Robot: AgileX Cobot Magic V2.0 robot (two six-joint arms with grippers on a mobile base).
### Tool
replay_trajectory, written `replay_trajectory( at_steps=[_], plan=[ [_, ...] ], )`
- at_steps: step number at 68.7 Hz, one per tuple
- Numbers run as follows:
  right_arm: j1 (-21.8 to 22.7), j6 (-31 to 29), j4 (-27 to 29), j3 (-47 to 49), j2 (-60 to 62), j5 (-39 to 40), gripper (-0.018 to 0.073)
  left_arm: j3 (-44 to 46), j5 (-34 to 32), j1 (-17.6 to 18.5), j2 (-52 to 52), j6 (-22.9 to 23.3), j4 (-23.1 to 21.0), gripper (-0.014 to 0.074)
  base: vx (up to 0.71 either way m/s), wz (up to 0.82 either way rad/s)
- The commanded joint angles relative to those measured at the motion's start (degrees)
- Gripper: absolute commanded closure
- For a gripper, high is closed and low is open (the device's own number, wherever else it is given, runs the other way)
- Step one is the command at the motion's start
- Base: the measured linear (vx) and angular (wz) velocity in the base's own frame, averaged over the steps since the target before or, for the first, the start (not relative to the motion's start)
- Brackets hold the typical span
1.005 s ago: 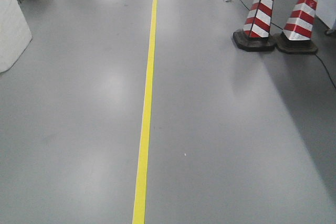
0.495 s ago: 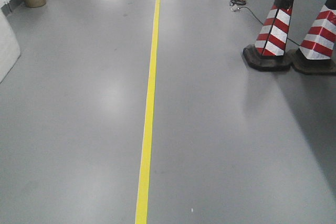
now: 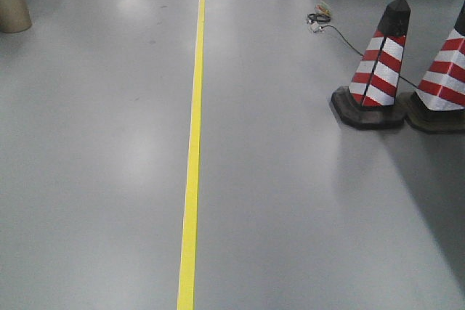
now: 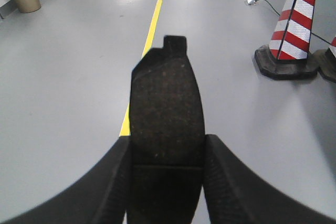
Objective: Move and align brake pads A on conveyor
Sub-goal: 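Drive along the yellow floor line past the striped cones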
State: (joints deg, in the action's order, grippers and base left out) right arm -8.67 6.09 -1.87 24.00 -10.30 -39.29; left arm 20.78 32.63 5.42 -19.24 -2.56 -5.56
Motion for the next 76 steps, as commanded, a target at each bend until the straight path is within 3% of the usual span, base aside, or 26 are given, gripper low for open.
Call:
replay_trajectory(
  at_steps=[1,76],
  plan=[
    [0.0,-0.3,-0.4,1.7,-0.6,5.1,0.0566,1.7,-5.5,0.4,-0.3,0.6,-0.6,0.0602,0.7,-0.04],
    [0.0,-0.3,-0.4,1.7,-0.6,5.0,0.0566,1.7,-5.5,0.4,-0.3,0.6,-0.6,0.0602,0.67,0.0]
  ],
)
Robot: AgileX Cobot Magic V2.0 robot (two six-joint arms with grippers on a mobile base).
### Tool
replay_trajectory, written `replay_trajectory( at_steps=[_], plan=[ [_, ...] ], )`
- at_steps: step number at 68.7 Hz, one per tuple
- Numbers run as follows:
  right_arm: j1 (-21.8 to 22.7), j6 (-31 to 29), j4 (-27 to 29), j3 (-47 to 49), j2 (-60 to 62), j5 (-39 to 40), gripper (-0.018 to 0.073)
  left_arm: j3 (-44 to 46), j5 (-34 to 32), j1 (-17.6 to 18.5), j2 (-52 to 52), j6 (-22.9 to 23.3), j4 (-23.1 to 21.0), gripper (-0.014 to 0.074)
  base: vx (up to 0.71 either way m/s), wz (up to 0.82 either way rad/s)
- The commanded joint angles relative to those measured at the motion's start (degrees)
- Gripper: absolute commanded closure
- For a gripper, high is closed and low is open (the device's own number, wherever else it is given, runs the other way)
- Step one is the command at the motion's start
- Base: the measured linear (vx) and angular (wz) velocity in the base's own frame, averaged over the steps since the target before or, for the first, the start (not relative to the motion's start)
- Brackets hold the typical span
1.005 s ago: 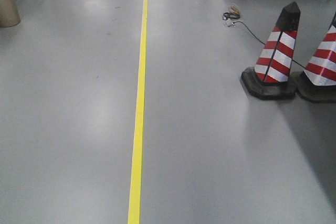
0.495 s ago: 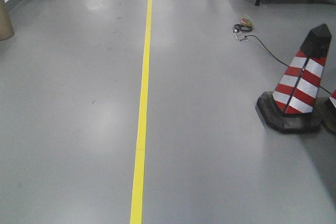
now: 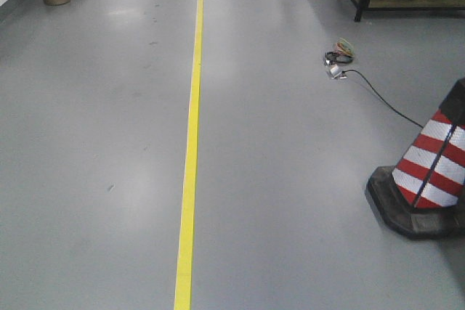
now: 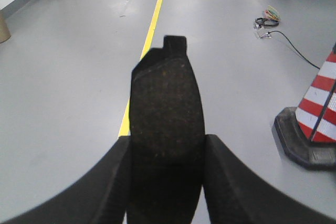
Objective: Move and align brake pads A on conveyor
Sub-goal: 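Drive along the yellow floor line past the striped cones, then turn and drive up to the dark grey conveyor belt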
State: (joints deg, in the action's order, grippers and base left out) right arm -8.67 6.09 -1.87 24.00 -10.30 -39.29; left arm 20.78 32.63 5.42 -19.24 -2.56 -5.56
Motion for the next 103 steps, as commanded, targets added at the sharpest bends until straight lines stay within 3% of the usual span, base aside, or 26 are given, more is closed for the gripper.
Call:
replay_trajectory(
  at_steps=[1,55,103],
  plan=[
    [0.0,-0.3,-0.4,1.7,-0.6,5.0,0.0566,1.7,-5.5,0.4,-0.3,0.6,-0.6,0.0602,0.62,-0.07],
    [0.0,-0.3,-0.4,1.7,-0.6,5.1,0.0566,1.7,-5.5,0.4,-0.3,0.6,-0.6,0.0602,0.53,-0.1],
    [0.0,-0.3,-0.4,1.7,-0.6,5.0,0.0566,1.7,-5.5,0.4,-0.3,0.6,-0.6,0.0602,0.28,-0.78]
  ],
)
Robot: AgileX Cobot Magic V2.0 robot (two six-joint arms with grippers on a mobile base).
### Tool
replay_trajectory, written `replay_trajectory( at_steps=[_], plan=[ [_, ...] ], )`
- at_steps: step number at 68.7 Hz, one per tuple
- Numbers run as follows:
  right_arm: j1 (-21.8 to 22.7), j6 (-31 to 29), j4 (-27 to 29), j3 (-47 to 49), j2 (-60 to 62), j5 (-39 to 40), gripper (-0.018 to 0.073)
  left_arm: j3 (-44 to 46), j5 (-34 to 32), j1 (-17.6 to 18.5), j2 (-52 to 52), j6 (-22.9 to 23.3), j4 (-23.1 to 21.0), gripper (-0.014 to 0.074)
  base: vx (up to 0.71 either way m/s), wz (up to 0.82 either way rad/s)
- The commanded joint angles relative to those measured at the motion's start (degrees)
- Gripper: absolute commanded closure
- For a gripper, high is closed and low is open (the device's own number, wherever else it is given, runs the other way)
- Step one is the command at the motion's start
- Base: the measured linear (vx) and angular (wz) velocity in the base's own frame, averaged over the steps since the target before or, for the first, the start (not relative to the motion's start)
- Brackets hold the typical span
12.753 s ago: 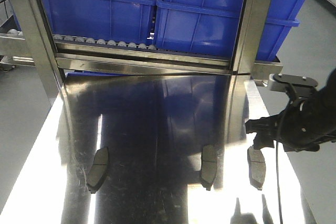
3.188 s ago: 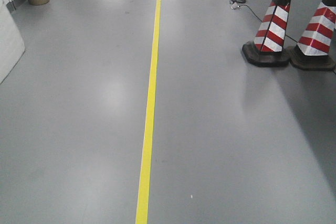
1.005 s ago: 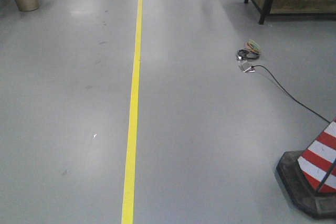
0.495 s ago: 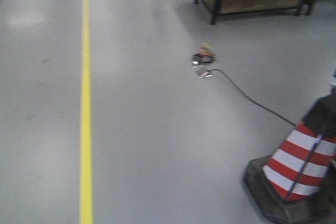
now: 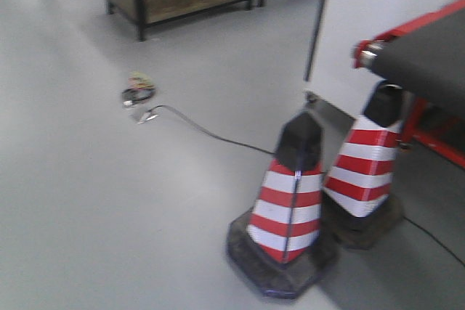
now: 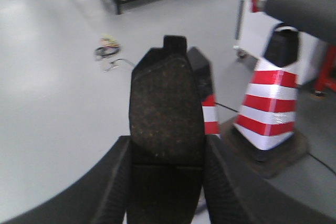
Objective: Move and align brake pads A on conveyor
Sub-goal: 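Turn and drive up to the dark grey conveyor belt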
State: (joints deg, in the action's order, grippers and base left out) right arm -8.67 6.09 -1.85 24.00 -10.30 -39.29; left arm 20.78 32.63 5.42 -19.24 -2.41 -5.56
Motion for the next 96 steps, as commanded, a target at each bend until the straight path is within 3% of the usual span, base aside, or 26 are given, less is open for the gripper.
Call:
replay_trajectory(
  at_steps=[1,65,96],
  plan=[
    [0.0,-0.3,-0.4,1.7,-0.6,5.0,0.0566,1.7,-5.5,0.4,-0.3,0.4,-0.6,0.0602,0.22,-0.83],
    [0.0,-0.3,-0.4,1.7,-0.6,5.0,0.0566,1.7,-5.5,0.4,-0.3,0.4,-0.6,0.0602,0.17,-0.78],
    [0.0,-0.3,-0.4,1.7,-0.6,5.0,0.0566,1.7,-5.5,0.4,-0.3,0.4,-0.6,0.0602,0.1,-0.37]
  ],
)
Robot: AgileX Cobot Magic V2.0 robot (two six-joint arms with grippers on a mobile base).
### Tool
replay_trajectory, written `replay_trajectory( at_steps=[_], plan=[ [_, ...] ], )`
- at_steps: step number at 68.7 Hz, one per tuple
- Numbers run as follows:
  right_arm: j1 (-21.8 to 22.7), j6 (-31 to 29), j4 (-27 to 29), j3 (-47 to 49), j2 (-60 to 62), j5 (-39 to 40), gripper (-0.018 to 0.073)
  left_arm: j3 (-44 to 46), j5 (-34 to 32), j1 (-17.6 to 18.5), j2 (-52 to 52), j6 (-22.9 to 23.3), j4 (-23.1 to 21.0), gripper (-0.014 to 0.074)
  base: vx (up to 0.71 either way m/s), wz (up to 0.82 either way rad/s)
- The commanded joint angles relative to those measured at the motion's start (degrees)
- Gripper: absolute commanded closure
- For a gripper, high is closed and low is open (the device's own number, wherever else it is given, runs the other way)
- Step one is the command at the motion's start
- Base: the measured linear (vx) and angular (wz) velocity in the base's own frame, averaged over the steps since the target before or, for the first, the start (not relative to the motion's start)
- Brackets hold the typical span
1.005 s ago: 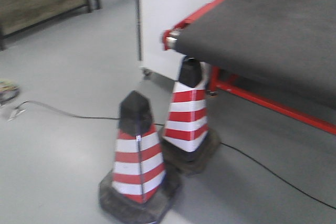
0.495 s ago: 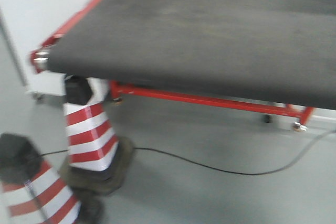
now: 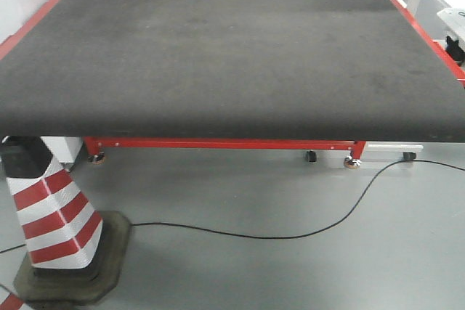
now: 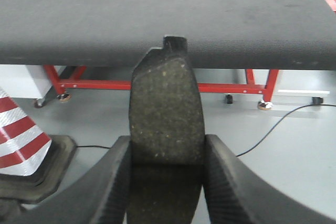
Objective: Move and align brake pads A on conveyor
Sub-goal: 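Turn and drive up to the dark grey conveyor belt, then lower the left gripper with its brake pad toward the belt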
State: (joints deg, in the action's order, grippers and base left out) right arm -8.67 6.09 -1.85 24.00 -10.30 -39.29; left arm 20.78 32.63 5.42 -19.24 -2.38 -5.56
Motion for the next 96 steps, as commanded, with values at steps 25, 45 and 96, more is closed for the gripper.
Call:
replay_trajectory(
  at_steps=[25,45,96],
  plan=[
    [0.0,-0.3,-0.4,1.7,-0.6,5.0,0.0566,1.7,-5.5,0.4,-0.3,0.4,-0.6,0.0602,0.14,-0.1],
    [0.0,-0.3,-0.4,1.7,-0.6,5.0,0.0566,1.7,-5.5,0.4,-0.3,0.4,-0.6,0.0602,0.28,-0.01],
    [0.0,-0.3,-0.4,1.7,-0.6,5.1,0.0566,1.7,-5.5,0.4,-0.3,0.4,-0.6,0.0602,0.36,0.01]
  ],
)
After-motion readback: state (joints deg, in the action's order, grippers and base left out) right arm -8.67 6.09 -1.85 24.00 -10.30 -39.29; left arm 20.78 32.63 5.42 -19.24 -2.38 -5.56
